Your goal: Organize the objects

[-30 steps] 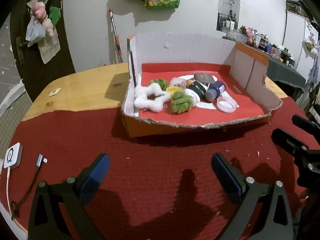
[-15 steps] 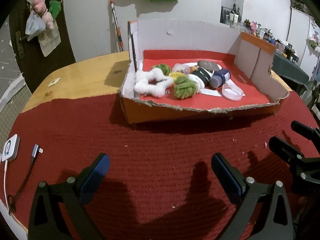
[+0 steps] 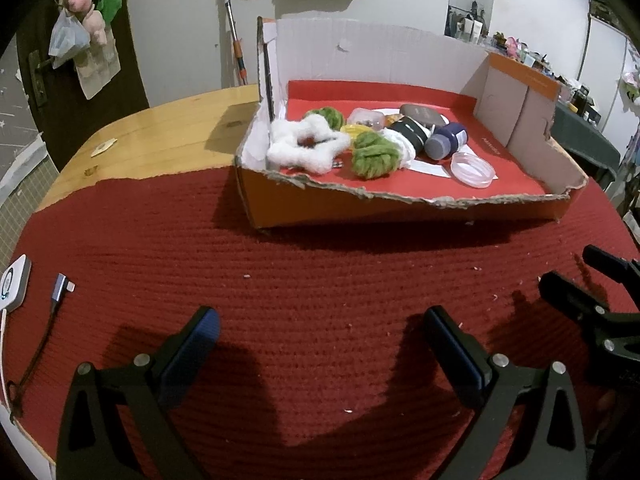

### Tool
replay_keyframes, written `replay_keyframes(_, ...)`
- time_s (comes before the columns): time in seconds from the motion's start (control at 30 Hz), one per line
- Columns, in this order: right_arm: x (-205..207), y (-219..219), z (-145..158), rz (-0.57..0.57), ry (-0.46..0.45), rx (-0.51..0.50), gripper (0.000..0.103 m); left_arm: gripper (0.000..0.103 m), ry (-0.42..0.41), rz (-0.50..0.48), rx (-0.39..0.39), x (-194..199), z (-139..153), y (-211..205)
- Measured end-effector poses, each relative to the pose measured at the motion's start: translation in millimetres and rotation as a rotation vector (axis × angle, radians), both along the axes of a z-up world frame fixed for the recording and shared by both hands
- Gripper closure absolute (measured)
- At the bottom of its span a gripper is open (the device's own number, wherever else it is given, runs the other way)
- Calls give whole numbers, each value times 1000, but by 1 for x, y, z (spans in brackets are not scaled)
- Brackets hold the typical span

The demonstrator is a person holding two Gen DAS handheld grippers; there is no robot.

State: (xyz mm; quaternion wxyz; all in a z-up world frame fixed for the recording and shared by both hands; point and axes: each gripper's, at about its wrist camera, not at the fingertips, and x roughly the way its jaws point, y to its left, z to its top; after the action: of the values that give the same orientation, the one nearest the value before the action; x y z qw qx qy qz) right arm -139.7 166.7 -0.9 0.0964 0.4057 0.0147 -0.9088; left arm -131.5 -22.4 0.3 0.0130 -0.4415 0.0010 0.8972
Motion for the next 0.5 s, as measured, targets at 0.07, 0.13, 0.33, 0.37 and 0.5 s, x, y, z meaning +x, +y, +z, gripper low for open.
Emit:
replay_keyframes(0.07,-1,0,-1,-3,-13,-1,0,0,-1,0,1,0,0,0)
replay_keyframes(0.13,-3,1,-4,-5,-32,-3,0,0,-2,1,4,0,0,-1)
replay_keyframes(0.33,-4,-2,-6,-5,-43,16,0,0,-3,2,3,-1,-1,0)
replay_keyframes(0.37,-4,-3,-6,-4,-46,24,0,0,-3,1,3,-1,-1,0)
replay_keyframes(0.5,-5,-9,-8,-2,-54,72,0,0,-1,1,2,-1,-1,0)
